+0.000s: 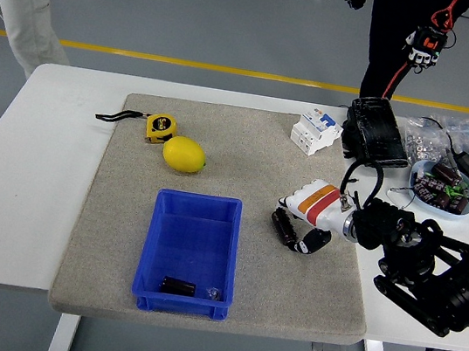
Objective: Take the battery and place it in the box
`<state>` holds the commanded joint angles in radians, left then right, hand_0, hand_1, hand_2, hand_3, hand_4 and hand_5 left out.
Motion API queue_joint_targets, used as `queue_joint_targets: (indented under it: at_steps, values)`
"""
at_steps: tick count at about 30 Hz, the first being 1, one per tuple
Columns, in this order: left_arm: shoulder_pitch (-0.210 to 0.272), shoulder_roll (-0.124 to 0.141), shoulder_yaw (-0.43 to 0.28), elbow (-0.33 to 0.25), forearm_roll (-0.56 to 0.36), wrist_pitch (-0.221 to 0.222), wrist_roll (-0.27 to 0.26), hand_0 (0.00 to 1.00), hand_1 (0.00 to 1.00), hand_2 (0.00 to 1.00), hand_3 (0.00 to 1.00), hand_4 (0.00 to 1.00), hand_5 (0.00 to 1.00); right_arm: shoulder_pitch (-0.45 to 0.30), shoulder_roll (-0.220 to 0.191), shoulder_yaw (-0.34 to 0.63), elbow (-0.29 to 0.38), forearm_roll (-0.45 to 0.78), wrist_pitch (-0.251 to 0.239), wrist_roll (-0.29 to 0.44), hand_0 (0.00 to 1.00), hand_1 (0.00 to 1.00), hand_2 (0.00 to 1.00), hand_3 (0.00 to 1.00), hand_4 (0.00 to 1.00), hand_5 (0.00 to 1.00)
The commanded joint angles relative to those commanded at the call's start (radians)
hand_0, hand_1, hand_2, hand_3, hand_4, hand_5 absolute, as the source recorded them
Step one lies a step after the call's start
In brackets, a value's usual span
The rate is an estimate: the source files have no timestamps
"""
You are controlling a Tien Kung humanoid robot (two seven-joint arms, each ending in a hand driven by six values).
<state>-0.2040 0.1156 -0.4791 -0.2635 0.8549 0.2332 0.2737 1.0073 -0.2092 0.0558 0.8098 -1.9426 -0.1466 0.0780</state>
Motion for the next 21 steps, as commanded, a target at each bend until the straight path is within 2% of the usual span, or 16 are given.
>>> queue_joint_targets:
  at_steps: [12,15,21]
  values:
    - [0.006,-0.001,0.003,0.002,-0.001,0.006,-0.002,0.561,0.575,0.625,0.582,0.633,0.598,0.002,-0.015,0.055,0.021,0.007,-0.006,-0.009,0.330,0.435,0.518,0.510,0.734,0.385]
    - [0.006,-0.001,0.003,0.002,-0.001,0.006,-0.002,0.564,0.575,0.626,0.582,0.632,0.596,-0.005,-0.025,0.087,0.043,0.009,-0.012,-0.012,0.329,0.433,0.517,0.516,0.724,0.395]
    - [0.011,-0.002,0.001,0.004,0.002,0.007,-0.004,0.564,0.575,0.625,0.583,0.632,0.597,-0.010,-0.051,0.171,0.139,-0.010,-0.014,-0.034,0.325,0.431,0.514,0.518,0.706,0.379]
